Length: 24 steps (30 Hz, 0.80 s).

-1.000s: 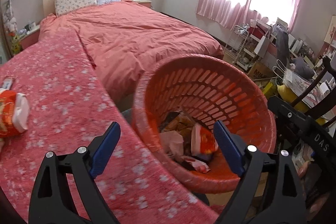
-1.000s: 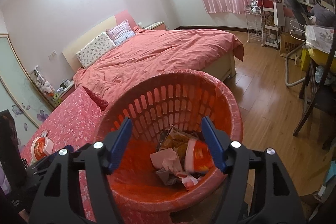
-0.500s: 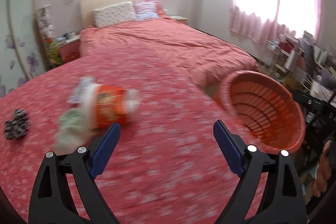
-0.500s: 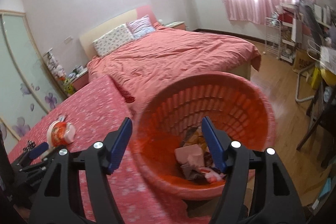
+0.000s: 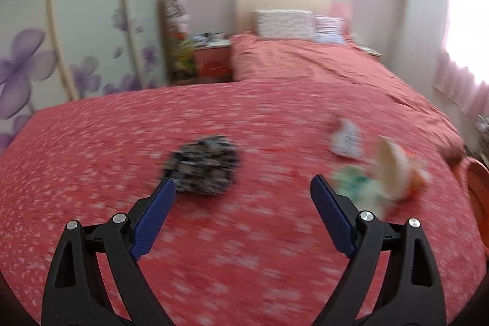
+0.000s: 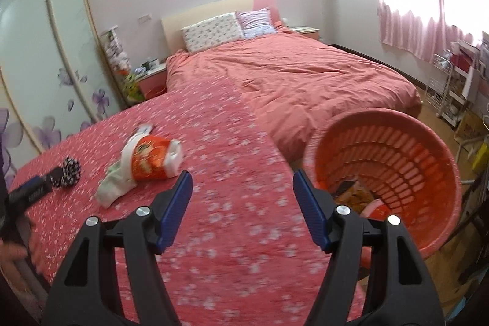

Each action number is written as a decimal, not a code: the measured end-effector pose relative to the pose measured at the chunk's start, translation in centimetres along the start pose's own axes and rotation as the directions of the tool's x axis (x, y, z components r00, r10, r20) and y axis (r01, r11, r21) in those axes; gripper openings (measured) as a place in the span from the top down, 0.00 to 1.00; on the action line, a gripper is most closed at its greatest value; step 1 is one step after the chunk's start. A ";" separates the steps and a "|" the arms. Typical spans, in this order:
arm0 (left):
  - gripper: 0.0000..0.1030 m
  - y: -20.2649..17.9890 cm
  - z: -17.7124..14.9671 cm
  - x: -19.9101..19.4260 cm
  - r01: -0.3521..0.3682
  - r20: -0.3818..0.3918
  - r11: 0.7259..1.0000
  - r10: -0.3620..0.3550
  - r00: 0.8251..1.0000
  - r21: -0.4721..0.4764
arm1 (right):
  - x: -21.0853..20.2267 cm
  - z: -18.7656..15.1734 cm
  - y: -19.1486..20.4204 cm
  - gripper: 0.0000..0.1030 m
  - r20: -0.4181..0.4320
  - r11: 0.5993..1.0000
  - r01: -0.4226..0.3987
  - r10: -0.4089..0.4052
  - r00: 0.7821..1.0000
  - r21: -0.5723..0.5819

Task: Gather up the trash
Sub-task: 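Move both open tools back toward the remaining trash on the bed, then grasp the red cartoon paper cup with the right tool while the left tool grasps the black floral scrunchie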

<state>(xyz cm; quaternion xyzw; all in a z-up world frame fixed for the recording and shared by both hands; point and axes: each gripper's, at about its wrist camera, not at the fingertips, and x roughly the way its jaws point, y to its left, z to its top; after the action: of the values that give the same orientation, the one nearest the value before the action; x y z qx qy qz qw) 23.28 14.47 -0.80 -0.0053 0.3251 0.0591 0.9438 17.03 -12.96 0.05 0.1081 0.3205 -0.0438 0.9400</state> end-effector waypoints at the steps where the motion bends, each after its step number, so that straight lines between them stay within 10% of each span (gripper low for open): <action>1: 0.13 1.0 0.3 0.8 -0.010 -0.011 1.000 0.010 1.000 -0.021 | 0.3 -0.1 0.6 0.35 -0.008 1.000 -0.005 0.005 1.000 -0.008; 12: 0.16 5.3 1.1 6.3 -0.014 -0.131 0.990 -0.004 0.991 -0.138 | 3.3 0.3 5.9 0.35 -0.044 0.996 -0.046 0.043 0.998 -0.080; 19: 0.79 5.7 0.9 7.7 0.070 -0.175 0.987 -0.095 0.980 -0.144 | 5.2 0.1 8.7 0.35 -0.079 0.990 -0.064 0.054 0.995 -0.127; 24: 0.88 5.3 0.8 6.6 0.072 -0.134 0.991 -0.086 0.987 -0.111 | 6.7 0.7 10.0 0.35 -0.100 0.990 -0.079 0.067 0.993 -0.121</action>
<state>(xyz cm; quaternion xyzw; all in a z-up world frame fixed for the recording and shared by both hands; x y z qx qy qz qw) 28.34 20.53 -4.11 -0.0721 0.3859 0.0382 0.9189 24.23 -3.43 -1.78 0.0628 0.3629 0.0158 0.9296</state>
